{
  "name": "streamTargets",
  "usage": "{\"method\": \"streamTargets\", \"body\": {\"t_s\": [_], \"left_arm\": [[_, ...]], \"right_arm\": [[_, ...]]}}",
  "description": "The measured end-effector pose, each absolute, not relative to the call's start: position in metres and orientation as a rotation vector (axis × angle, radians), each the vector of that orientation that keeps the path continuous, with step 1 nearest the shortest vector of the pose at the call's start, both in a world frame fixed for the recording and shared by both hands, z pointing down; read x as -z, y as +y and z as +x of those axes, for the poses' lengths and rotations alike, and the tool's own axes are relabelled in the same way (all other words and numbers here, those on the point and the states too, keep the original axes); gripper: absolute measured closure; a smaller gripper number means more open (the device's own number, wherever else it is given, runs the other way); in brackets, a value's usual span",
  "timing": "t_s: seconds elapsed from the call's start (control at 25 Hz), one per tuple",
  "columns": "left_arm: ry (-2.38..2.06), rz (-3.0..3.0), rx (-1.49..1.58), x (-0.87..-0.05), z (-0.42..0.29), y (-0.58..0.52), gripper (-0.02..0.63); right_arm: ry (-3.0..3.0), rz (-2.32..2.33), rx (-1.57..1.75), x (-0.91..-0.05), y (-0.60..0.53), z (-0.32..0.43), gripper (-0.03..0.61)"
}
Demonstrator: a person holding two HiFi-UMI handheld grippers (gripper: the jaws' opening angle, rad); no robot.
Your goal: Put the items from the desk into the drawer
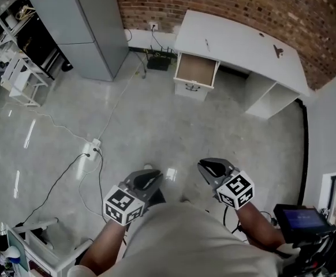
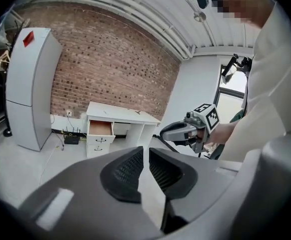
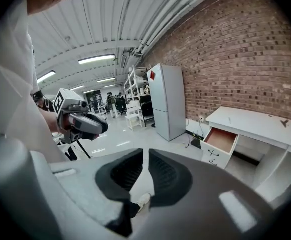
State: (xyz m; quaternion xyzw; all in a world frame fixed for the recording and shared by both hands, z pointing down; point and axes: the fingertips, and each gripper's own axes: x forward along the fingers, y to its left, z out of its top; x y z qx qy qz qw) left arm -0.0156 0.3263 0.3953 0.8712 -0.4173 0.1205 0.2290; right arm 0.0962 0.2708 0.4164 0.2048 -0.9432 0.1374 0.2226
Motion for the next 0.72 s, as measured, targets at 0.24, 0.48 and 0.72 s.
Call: {"method": "streamTargets", "body": {"t_s": [0.24,0.48,0.72], "left_arm": [[-1.01,2.493,-0.333,-0.374,-0.083,0.223,0.598],[-0.911,2.502,-0.382,-0.377,-0.136,0.166,0.606],[-0.9,2.452,-0.361,-0.391,-0.153,0.109,0.607]], "right_arm": [[-2.565,0.689,-0.36,-0.399,0.179,0.03,0.545],[-2.539,0.787,-0.37,-0.392,0.109,-0.021,0.545],[-2.489,0.856,-0.392,-0.41,0.028,-0.025,0.545]]}}
